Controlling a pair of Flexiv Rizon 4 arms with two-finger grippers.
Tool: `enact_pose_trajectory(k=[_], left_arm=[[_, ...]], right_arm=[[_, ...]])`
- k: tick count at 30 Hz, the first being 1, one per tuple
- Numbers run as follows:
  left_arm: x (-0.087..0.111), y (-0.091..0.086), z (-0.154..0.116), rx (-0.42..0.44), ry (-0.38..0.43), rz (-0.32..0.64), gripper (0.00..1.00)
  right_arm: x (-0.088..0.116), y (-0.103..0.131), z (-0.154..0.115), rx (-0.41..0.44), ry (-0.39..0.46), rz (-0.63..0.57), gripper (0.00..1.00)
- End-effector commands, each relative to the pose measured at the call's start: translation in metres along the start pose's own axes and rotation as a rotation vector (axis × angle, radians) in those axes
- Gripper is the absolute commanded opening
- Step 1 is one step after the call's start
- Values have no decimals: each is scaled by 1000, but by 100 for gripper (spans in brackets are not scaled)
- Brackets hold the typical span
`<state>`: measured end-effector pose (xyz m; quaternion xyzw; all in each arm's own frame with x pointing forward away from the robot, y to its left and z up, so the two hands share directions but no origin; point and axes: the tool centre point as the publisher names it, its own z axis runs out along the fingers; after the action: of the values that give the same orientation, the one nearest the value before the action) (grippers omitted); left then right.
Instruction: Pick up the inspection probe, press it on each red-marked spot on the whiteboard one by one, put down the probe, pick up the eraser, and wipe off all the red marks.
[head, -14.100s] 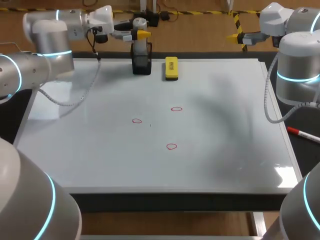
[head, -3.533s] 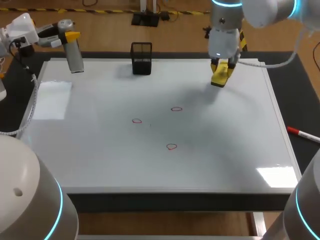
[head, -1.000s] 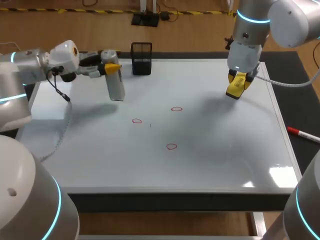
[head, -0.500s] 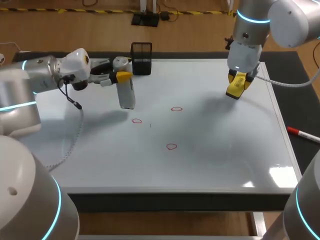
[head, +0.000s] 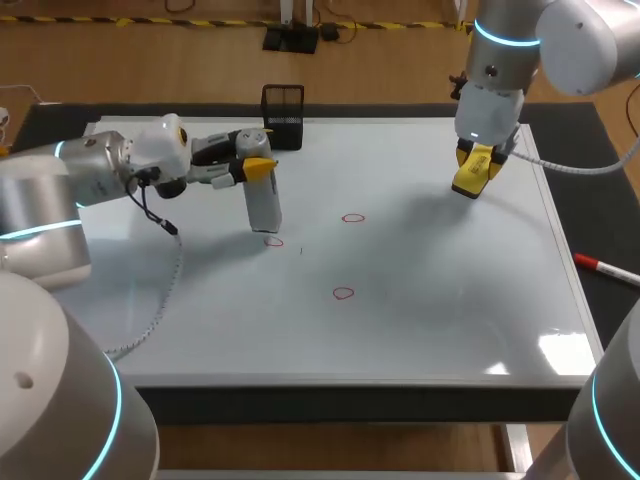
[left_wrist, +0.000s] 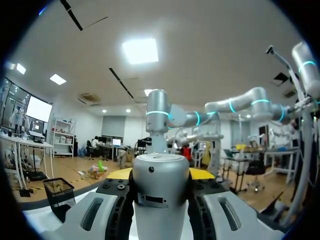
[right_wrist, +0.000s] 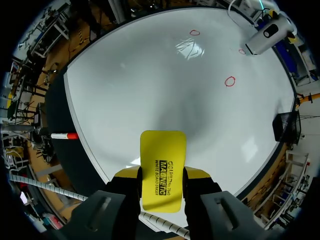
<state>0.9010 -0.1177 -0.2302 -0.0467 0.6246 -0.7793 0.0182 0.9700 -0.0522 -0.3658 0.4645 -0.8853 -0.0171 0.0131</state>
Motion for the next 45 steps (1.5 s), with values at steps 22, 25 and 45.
enact_pose_trajectory(k=[22, 25, 45], left_arm=[[11, 15, 7, 3, 10, 22, 0], [11, 18, 6, 4, 10, 22, 0], [12, 26, 3, 14, 16, 33, 0]], right_arm=[[0, -1, -1, 2, 2, -2, 0], [0, -1, -1, 2, 2, -2, 0], [0, -1, -1, 2, 2, -2, 0]])
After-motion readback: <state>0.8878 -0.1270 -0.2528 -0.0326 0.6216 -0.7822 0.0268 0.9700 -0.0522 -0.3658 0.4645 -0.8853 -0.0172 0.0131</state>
